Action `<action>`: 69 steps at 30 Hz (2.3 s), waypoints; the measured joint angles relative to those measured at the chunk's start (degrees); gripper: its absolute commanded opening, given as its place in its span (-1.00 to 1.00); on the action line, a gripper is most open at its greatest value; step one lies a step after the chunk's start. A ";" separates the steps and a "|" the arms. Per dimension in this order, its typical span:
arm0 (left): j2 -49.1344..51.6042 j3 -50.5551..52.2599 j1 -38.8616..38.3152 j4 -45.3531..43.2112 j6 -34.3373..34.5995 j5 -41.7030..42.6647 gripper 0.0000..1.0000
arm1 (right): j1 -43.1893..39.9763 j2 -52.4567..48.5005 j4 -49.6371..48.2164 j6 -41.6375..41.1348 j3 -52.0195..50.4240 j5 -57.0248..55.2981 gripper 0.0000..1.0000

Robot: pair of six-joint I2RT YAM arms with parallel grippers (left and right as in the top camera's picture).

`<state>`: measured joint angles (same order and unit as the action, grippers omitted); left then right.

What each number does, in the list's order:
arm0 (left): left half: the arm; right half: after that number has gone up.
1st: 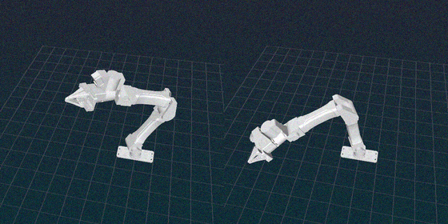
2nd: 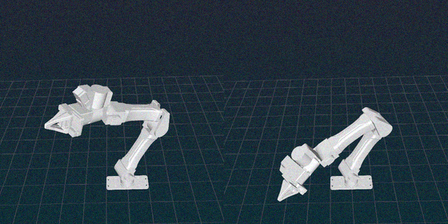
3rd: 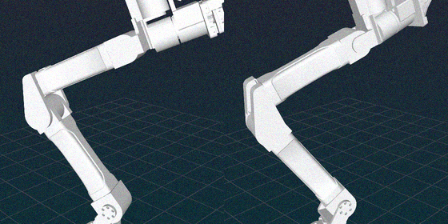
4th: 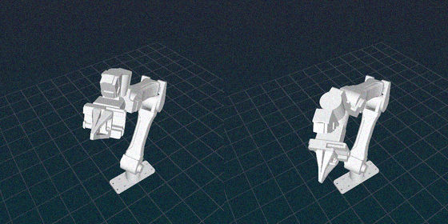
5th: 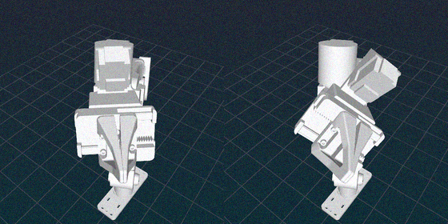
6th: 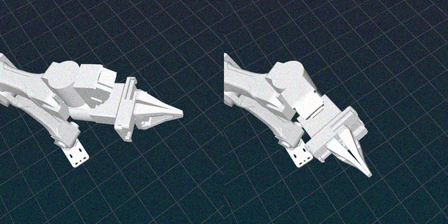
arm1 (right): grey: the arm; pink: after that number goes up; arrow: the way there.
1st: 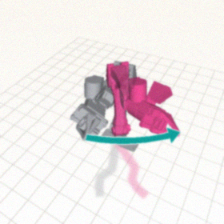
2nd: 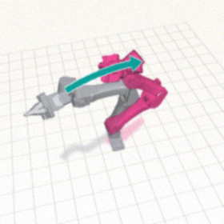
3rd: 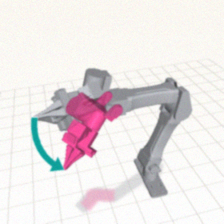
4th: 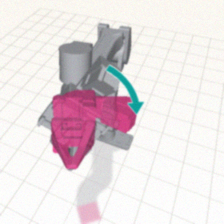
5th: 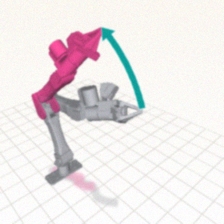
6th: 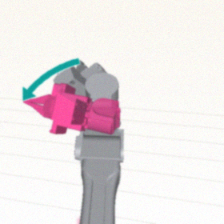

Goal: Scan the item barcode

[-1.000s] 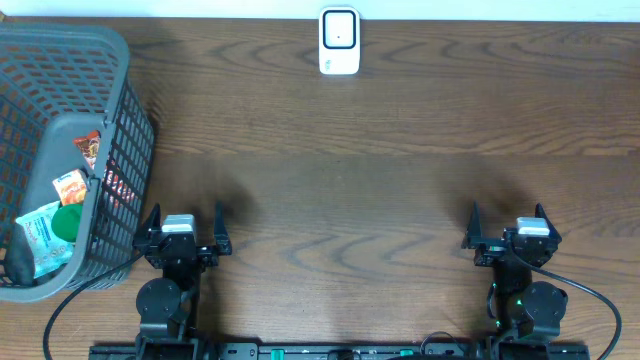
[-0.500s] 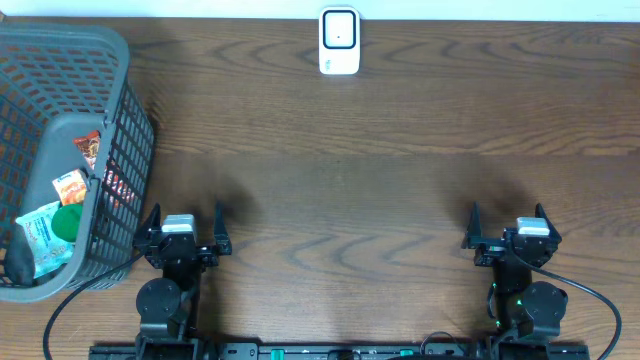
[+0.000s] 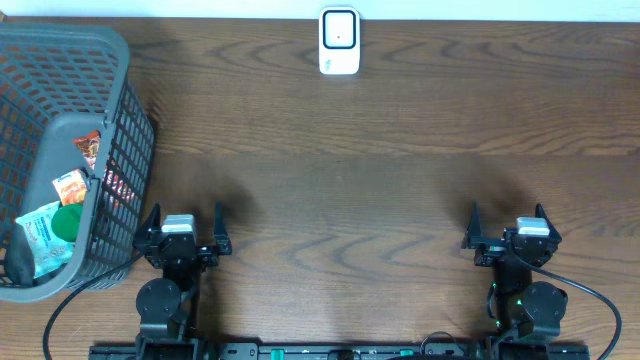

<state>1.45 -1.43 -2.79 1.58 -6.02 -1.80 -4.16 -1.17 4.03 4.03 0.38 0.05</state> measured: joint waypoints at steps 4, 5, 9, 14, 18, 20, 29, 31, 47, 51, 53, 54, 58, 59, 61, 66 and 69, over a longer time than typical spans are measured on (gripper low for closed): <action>0.00 -0.04 0.00 0.55 -0.24 2.99 1.00 | 0.00 0.00 0.00 0.02 0.00 0.00 0.99; 0.00 -0.17 0.00 0.96 -0.31 4.15 1.00 | 0.00 0.00 0.00 0.00 0.00 0.00 0.99; 2.12 -2.56 -0.04 5.01 -0.50 7.56 1.00 | 0.00 -0.02 0.02 0.00 0.00 0.02 0.98; 15.21 -17.25 -0.07 15.26 0.20 8.79 1.00 | 0.00 -0.22 0.02 0.02 0.00 0.04 0.99; 29.83 -36.37 -0.09 28.00 1.66 9.99 1.00 | 0.00 -0.33 -0.02 0.02 0.00 0.17 0.98; 37.03 -46.66 -0.07 35.91 2.05 12.39 0.99 | 0.00 -0.33 -0.04 0.04 0.00 0.15 0.98; 56.68 -73.92 0.02 57.11 2.32 18.97 1.00 | 0.00 -0.33 -0.02 0.02 0.00 0.17 0.99; 59.01 -79.67 0.66 61.11 2.71 18.16 0.99 | 0.00 -0.33 -0.02 0.04 0.00 0.20 0.99; 86.38 -117.50 42.62 82.64 9.90 8.94 0.99 | 0.00 -0.33 0.00 0.04 0.00 0.20 0.99; 93.46 -115.01 45.16 81.50 10.49 8.90 0.99 | 0.00 -0.33 0.02 0.02 0.00 0.20 0.99; 96.13 -112.98 45.20 79.93 10.47 8.92 0.99 | 0.00 -0.33 0.00 0.04 0.00 0.20 0.99; 97.26 -111.30 45.18 78.71 10.40 8.94 0.99 | 0.02 -0.33 0.00 0.02 0.00 0.20 0.98; 99.08 -104.17 45.18 74.29 9.46 8.92 0.99 | 0.00 -0.33 0.00 0.04 0.00 0.17 0.99; 99.10 -102.16 45.18 73.20 8.98 8.92 0.99 | 0.00 -0.33 0.02 0.04 0.00 0.17 0.98; 99.10 -98.14 45.18 70.51 8.48 8.92 0.99 | 0.00 -0.33 0.00 0.04 0.00 0.20 0.99; 99.10 -90.38 45.18 65.11 6.01 8.87 0.99 | 0.00 -0.33 0.00 0.04 0.00 0.20 0.99; 99.12 -86.03 45.18 63.17 4.39 7.08 0.99 | 0.00 -0.33 0.00 0.04 0.00 0.20 0.98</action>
<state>100.57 -87.46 42.39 64.75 -1.63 5.28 -4.16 -1.50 4.03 4.08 0.38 0.25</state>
